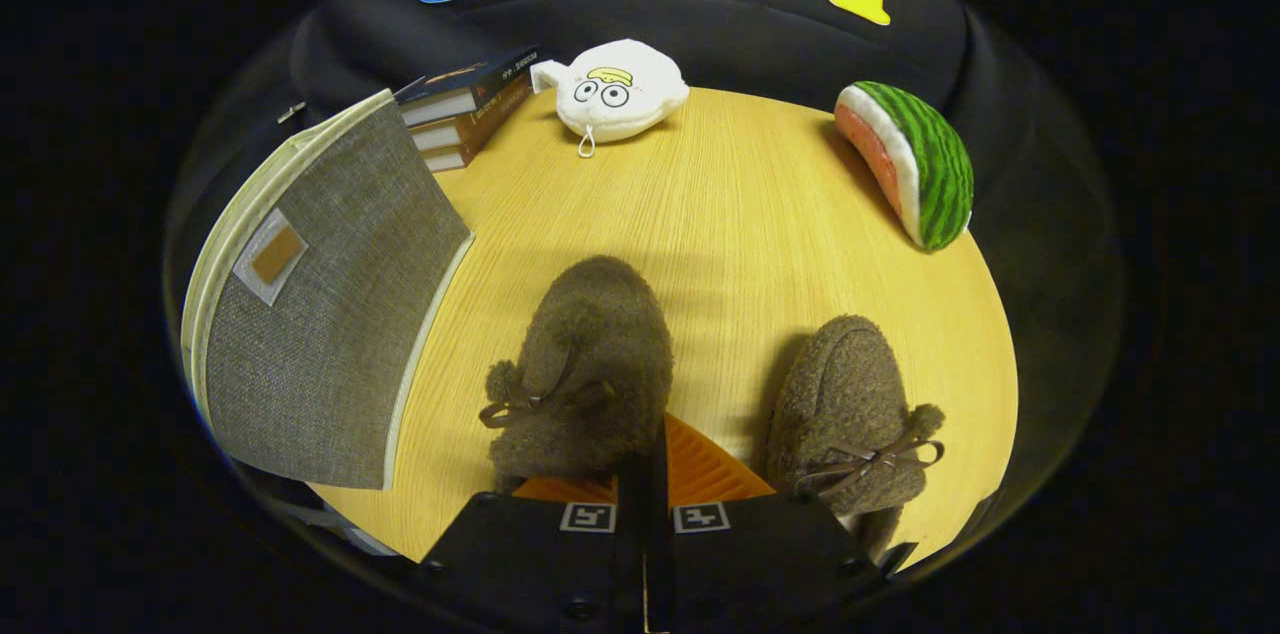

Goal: Open the storage box then place both shoes into the box .Put the left shoe in first, then the right shoe, with the right side of both shoes facing outward in a uniform manner.

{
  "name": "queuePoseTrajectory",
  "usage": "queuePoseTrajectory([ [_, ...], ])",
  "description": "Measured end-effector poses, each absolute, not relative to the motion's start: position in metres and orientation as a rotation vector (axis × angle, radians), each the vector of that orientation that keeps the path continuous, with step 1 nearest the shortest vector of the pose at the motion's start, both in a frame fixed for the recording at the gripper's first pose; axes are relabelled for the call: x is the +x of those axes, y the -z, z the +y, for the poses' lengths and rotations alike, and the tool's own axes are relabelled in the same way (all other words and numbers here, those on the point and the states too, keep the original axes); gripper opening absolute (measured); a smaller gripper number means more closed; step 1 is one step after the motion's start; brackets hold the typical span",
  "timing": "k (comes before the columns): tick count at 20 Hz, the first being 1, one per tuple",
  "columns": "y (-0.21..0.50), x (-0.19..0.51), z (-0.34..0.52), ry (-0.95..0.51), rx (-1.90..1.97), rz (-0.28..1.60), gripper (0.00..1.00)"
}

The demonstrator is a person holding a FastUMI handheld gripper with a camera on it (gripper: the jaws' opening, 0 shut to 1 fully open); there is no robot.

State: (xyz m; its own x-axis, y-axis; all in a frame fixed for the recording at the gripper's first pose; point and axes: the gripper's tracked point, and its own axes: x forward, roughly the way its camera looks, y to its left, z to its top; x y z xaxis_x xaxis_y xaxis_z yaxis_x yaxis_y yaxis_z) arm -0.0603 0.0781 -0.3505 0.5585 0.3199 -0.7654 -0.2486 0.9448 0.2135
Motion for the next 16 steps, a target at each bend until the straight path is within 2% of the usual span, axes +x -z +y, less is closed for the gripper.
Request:
queuePoseTrajectory([
  [9,0.210,-0.062,0.061,-0.267,0.214,0.897,0.06],
  [16,0.108,-0.059,0.148,-0.382,0.337,0.888,0.06],
])
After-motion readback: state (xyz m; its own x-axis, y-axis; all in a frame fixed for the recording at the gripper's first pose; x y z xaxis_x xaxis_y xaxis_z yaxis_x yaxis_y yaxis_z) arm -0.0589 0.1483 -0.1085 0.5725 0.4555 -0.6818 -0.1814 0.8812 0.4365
